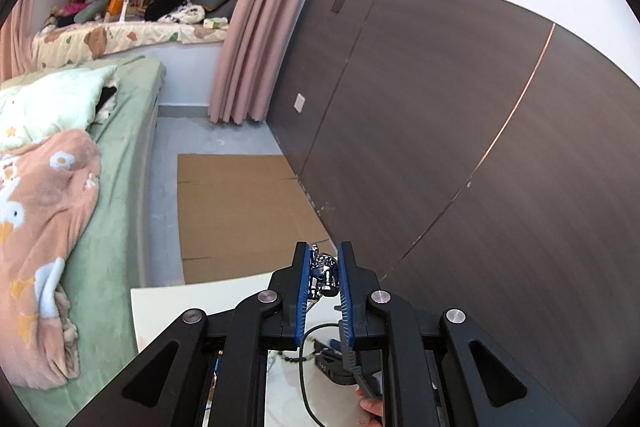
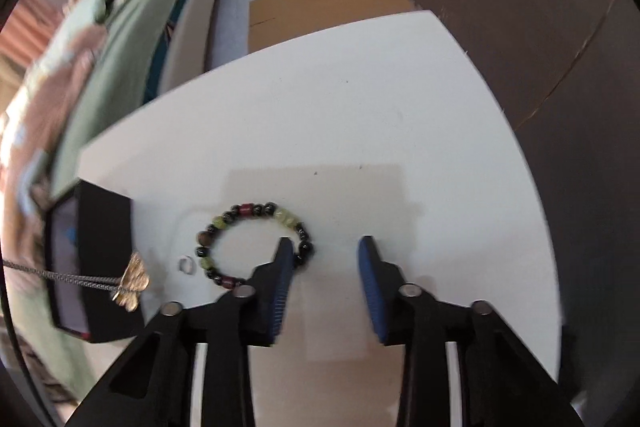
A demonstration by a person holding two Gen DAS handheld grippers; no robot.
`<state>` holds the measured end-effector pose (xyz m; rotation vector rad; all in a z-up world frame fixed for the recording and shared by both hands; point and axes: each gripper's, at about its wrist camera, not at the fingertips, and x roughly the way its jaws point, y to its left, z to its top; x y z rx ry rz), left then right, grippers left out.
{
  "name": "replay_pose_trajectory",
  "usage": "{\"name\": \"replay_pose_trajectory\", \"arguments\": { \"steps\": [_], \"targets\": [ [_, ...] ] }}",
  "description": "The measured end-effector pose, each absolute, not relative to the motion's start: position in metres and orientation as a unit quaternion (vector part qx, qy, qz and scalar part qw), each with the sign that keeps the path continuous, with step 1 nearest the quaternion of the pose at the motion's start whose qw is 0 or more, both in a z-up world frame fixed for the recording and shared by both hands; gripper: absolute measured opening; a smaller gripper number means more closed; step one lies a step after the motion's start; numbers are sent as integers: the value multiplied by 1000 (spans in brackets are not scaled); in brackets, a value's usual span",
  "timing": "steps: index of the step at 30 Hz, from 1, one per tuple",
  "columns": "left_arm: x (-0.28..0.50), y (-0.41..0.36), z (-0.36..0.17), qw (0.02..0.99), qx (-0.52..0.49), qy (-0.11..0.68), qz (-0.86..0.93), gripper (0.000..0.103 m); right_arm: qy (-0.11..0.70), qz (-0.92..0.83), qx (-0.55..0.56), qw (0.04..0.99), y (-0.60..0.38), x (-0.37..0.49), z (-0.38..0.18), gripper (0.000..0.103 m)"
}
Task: Organize jewelry
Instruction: 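Lift the chain with left tool while right tool grasps green-black bead bracelet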
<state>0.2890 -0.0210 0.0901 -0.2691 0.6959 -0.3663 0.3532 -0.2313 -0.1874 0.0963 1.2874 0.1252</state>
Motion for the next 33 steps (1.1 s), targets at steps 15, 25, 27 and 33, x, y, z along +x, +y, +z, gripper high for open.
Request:
{"name": "replay_pose_trajectory", "arguments": {
  "steps": [15,25,27,33],
  "targets": [
    [302,-28,26,889,-113,416,-154,14,567,130,198,789,-289,310,-164,8],
    [273,6,105,924,-145,316,-162,14,551,154,220,790,-283,300,-149,8],
    [268,10,117,928,-147,302,-160,14,552,153,220,789,-281,298,-150,8],
    [254,22,143,939,-145,270,-155,14,550,157,229,788,-279,299,-147,8]
  ]
}}
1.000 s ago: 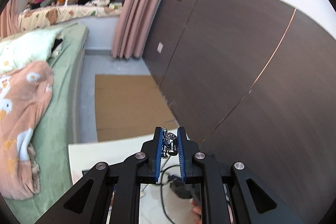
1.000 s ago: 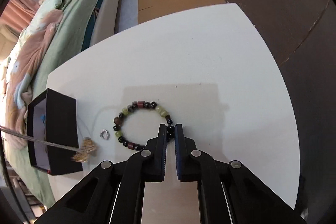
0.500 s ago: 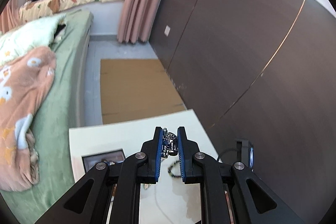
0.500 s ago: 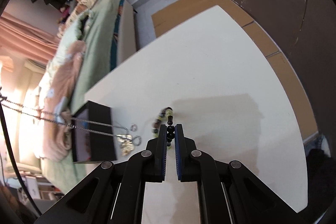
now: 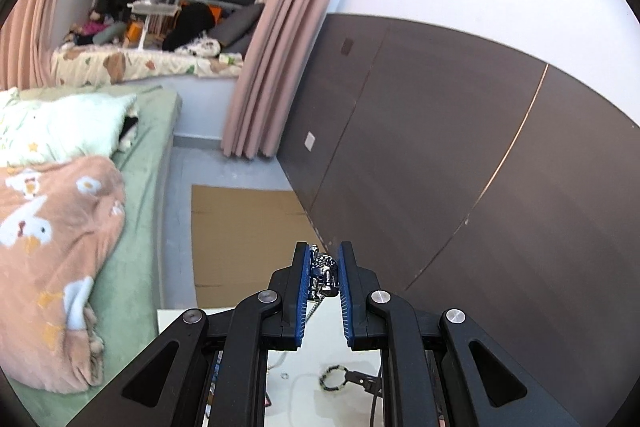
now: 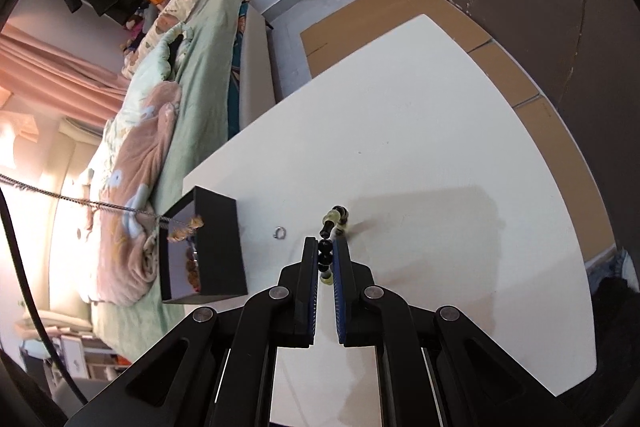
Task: Organize jewelry
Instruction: 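Lift the chain with left tool while right tool grasps green-black bead bracelet, then lower chain and bead bracelet into the box and open both tools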
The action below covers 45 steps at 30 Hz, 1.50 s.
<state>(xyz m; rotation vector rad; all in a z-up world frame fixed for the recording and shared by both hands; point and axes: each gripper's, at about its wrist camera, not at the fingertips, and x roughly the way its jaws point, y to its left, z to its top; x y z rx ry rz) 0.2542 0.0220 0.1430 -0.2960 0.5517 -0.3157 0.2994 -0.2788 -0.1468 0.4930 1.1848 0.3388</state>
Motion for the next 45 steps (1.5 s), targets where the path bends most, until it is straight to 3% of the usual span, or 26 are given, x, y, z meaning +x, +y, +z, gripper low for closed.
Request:
{"name": "replay_pose_trajectory", "arguments": {
  "steps": [12,15,17,19,23,24,25,27,28,37,41,42,45],
  "targets": [
    [252,44,140,941,-153,273,-131,15,537,184,220,793,-258,297,-125,7],
    [258,51,126,934,-158,298,-117,28,531,194,216,796,-250,295,-117,5],
    [260,55,115,931,-161,310,-109,58,527,199,212,798,-246,294,-112,5],
    [258,61,106,932,-162,308,-99,68,524,202,207,801,-242,294,-108,5],
    [257,73,89,928,-167,321,-86,69,538,184,184,802,-235,297,-112,6],
    [258,77,83,926,-171,327,-83,69,545,178,180,799,-234,299,-117,12],
    [258,80,79,924,-174,331,-81,69,552,172,177,797,-233,300,-121,27],
    [257,88,69,921,-179,339,-74,69,559,154,167,798,-232,302,-131,45],
    [257,91,64,919,-181,342,-71,69,561,145,160,799,-231,302,-136,46],
    [248,112,26,904,-199,375,-53,69,612,113,126,773,-210,318,-184,45],
    [244,121,12,898,-206,385,-47,69,613,85,83,781,-197,322,-193,40],
    [243,122,8,897,-209,388,-46,69,615,78,68,782,-193,324,-193,37],
    [241,127,-2,892,-215,396,-44,69,617,59,31,784,-185,327,-193,9]
  ]
}}
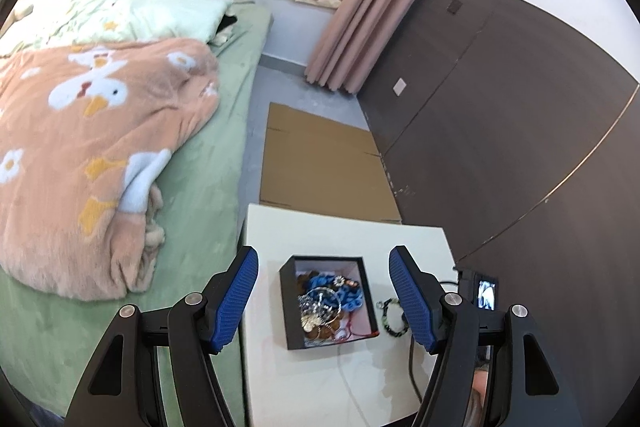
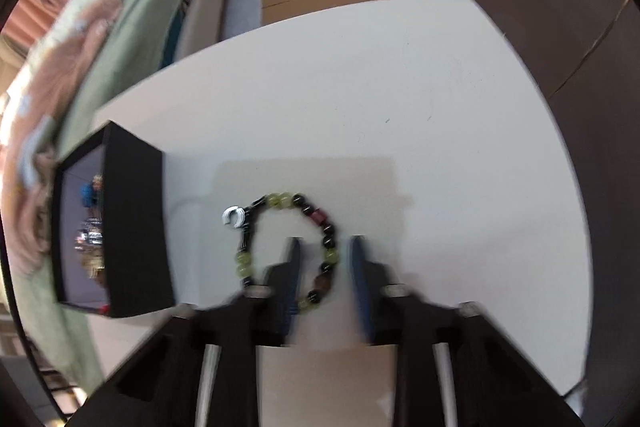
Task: Organize jewelry
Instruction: 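Lower chain and bead bracelet into the box and open both tools, then grasp the small silver ring with the right tool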
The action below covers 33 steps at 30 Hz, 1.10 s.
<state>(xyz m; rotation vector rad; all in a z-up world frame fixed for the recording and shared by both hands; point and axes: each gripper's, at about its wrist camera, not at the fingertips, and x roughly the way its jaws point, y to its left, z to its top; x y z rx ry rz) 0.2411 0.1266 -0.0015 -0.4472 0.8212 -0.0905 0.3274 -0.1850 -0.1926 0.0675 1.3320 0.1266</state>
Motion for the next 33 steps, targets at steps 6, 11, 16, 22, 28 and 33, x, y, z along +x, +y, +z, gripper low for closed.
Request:
{"name": "replay_pose_trajectory", "arguments": {
  "steps": [6,11,16,22,28,33],
  "targets": [
    [240,127,-25,882,-216,417,-42,69,590,98,91,796,-192,323,-163,9],
    [243,124,-45,869,-223,439,-50,69,560,136,112,809,-186,313,-127,9],
    [244,125,-58,862,-223,453,-45,80,533,172,123,820,-166,310,-96,9],
    [242,137,-66,858,-235,456,-31,88,505,262,139,811,-134,299,-63,10],
    [240,139,-68,859,-234,455,-31,89,509,222,97,826,-130,303,-74,47],
    [243,138,-75,855,-240,459,-35,89,541,195,90,813,-147,311,-97,47]
  ]
}}
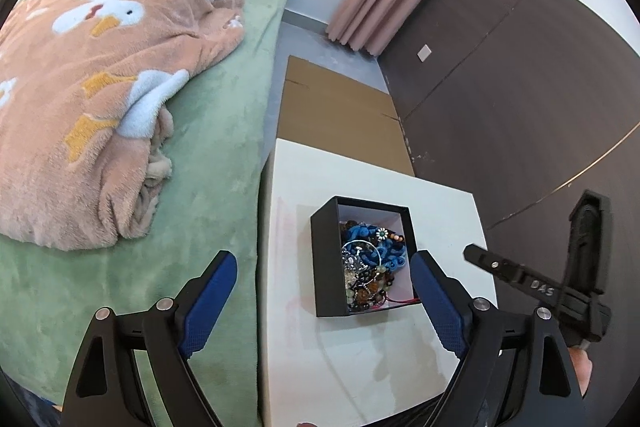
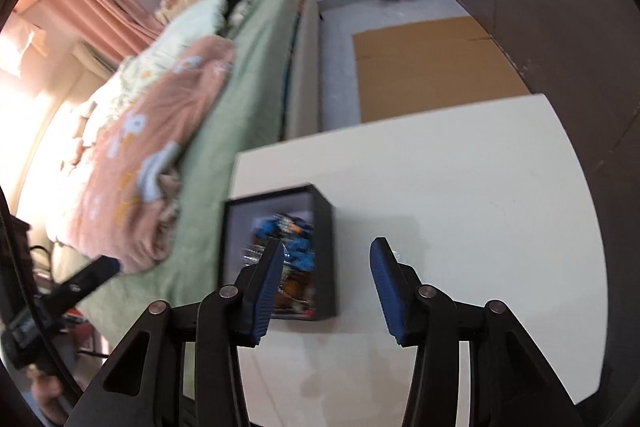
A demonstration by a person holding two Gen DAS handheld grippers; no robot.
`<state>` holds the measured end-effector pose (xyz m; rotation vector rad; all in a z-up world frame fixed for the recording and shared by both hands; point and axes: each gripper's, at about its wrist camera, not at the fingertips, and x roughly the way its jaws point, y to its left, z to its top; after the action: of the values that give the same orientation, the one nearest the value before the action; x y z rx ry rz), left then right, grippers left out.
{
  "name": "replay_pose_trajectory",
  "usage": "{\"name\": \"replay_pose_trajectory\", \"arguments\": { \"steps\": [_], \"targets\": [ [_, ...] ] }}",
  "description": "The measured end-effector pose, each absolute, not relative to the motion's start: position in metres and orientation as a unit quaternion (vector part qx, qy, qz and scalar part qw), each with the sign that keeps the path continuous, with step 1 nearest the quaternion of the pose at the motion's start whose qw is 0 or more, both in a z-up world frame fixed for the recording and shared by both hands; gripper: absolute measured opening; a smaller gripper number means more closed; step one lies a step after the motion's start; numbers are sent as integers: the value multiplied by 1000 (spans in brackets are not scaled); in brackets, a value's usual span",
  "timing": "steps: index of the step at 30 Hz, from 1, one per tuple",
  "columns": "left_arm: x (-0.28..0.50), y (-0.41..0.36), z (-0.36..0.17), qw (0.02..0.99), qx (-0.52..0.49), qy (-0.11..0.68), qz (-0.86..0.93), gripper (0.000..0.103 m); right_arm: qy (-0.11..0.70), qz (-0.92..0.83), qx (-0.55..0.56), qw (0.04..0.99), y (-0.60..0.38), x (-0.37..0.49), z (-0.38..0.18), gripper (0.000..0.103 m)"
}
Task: Organize jewelry
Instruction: 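Grasp the small silver ring with the right tool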
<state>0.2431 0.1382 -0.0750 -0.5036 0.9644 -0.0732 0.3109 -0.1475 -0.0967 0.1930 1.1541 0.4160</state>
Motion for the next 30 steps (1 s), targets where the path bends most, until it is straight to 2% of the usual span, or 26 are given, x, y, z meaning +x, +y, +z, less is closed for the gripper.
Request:
{"name": "replay_pose_trajectory", "arguments": {
  "steps": [2,7,10,16,30],
  "targets": [
    [244,137,-77,854,-240,460,-38,89,554,186,83,807,-151,314,-105,46],
    [243,142,-81,857,-241,456,-19,89,594,165,65,785,-154,327,-132,26],
    [242,150,-86,852,-250,459,-15,89,617,154,55,769,-153,335,-151,19],
    [241,163,-93,849,-260,459,-4,89,641,136,29,755,-145,346,-176,18],
    [242,178,-109,840,-279,466,-2,89,656,113,-25,746,-122,355,-188,18]
  ]
}}
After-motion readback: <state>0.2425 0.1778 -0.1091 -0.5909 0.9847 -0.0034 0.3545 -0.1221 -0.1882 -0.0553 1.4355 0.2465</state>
